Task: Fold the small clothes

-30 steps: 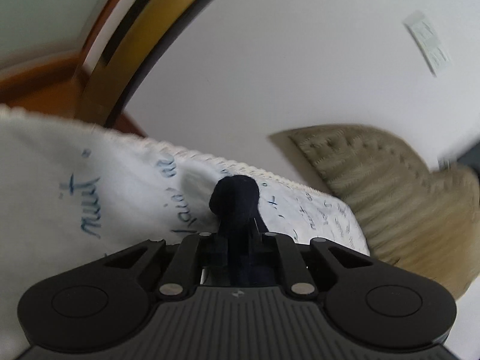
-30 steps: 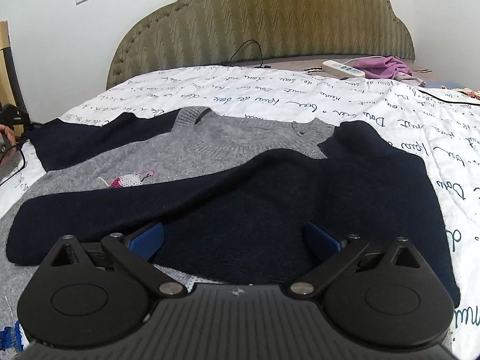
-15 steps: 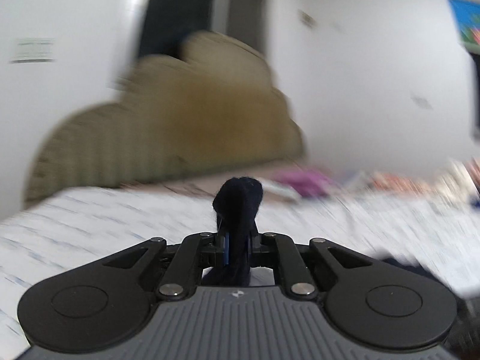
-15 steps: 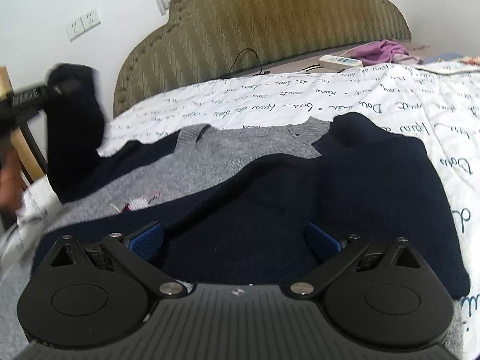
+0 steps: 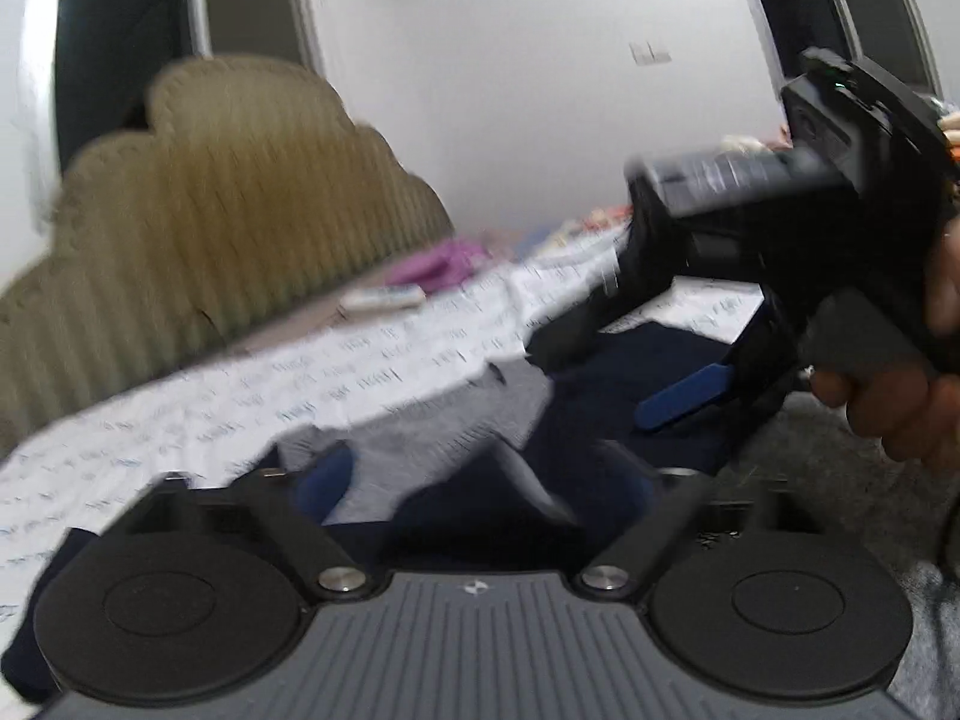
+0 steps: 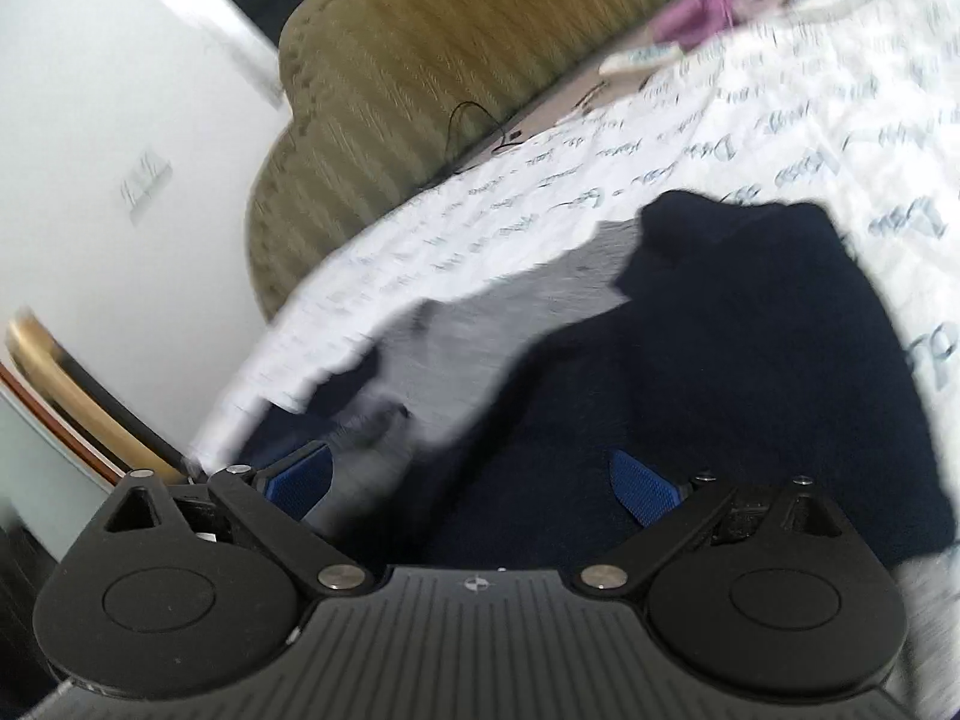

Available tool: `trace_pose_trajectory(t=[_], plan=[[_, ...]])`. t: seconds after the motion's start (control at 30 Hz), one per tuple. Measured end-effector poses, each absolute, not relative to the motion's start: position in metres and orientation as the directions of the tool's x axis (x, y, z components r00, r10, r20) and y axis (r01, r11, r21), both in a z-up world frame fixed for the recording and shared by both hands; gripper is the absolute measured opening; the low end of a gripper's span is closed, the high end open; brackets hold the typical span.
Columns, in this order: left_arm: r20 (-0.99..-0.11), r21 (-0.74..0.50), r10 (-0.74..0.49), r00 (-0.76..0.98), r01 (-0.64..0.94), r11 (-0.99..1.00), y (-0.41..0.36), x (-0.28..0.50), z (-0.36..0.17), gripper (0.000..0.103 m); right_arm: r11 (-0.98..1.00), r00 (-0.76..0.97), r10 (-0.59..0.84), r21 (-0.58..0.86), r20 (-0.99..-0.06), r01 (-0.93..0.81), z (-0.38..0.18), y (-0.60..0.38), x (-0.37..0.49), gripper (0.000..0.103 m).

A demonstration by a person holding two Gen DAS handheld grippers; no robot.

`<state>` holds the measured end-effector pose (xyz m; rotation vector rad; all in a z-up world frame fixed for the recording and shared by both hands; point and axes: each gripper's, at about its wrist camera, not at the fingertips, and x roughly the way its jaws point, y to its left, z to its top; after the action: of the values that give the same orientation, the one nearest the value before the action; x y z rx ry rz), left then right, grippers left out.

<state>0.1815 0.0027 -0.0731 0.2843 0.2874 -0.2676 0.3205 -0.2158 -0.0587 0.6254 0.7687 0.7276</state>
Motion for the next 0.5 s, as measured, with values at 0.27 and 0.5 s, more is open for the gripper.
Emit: trace_pose_trajectory(t=[0.27,0.5], plan=[[-0.284,-0.205,-0.132,0.950,0.074,0.976,0.079,0.155,-0.060,0.092,0.570,0.363,0.805,0.781,-0.469,-0.255,-0.062,-0.177,0.332,0.088],[-0.353,-0.658,-0.050,0.934,-0.210,0.724,0.169,0.163,-0.094,0.097,0.630,0.319,0.772,0.726,-0.550,-0.275,-0.064,-0.135,0.338,0.066]])
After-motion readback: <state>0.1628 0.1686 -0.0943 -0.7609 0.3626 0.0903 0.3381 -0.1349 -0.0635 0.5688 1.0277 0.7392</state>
